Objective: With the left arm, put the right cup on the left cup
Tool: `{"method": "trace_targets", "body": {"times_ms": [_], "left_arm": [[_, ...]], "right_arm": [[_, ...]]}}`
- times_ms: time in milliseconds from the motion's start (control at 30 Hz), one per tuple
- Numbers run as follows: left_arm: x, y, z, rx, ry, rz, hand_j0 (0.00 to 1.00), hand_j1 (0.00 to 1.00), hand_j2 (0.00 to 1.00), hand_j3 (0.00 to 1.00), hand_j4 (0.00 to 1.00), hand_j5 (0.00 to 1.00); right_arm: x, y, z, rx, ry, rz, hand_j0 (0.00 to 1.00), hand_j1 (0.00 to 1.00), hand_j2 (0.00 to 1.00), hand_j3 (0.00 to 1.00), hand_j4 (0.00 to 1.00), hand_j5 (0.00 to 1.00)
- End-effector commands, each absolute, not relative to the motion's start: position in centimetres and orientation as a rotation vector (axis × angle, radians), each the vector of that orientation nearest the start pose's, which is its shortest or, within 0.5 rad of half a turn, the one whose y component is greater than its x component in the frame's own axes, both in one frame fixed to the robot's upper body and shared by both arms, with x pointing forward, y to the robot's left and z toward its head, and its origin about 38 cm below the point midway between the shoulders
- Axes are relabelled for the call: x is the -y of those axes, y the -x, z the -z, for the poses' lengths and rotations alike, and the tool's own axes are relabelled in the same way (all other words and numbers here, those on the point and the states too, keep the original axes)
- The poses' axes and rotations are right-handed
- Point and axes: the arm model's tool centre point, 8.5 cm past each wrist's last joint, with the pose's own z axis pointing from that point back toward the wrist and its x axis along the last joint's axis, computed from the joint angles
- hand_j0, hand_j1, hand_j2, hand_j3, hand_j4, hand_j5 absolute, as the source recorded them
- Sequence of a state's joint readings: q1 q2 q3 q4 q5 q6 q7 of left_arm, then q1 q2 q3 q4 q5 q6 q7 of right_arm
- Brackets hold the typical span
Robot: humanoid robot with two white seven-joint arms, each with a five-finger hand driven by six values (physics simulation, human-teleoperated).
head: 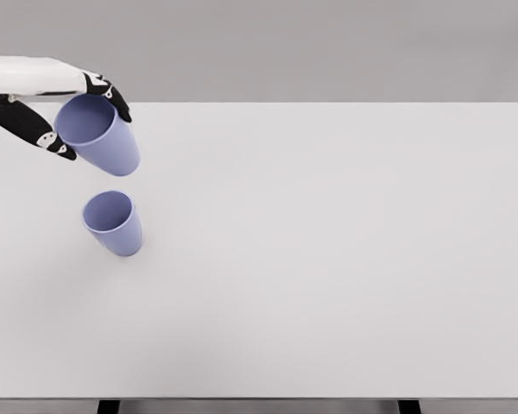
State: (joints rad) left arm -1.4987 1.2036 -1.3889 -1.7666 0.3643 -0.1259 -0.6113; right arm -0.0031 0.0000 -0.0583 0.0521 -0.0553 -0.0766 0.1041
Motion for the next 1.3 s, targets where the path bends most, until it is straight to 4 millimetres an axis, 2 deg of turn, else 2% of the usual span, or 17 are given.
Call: {"method": "trace_targets", "body": {"times_ms": [0,167,833,1267], "left_arm": [[-30.3,-40.2,-38.6,1.296,-0.239,1.891,0.70,0.70,0.70,0.70,0.70,0.70],[-31.3,-39.7,-38.5,1.301,-0.240,1.895,0.70,0.70,0.70,0.70,0.70,0.70],[-32.5,-38.1,-37.8,1.345,-0.195,1.970,0.70,0.70,0.70,0.70,0.70,0.70],[-32.6,-38.2,-35.9,1.283,-0.158,1.961,0.70,0.70,0.70,0.70,0.70,0.70]], "right_arm": [[26.3,0.7,26.1,0.038,-0.013,0.110,1.00,1.00,1.00,1.00,1.00,1.00],[26.3,0.7,26.1,0.038,-0.013,0.110,1.00,1.00,1.00,1.00,1.00,1.00],[26.3,0.7,26.1,0.038,-0.013,0.110,1.00,1.00,1.00,1.00,1.00,1.00],[26.3,0.7,26.1,0.038,-0.013,0.110,1.00,1.00,1.00,1.00,1.00,1.00]]}}
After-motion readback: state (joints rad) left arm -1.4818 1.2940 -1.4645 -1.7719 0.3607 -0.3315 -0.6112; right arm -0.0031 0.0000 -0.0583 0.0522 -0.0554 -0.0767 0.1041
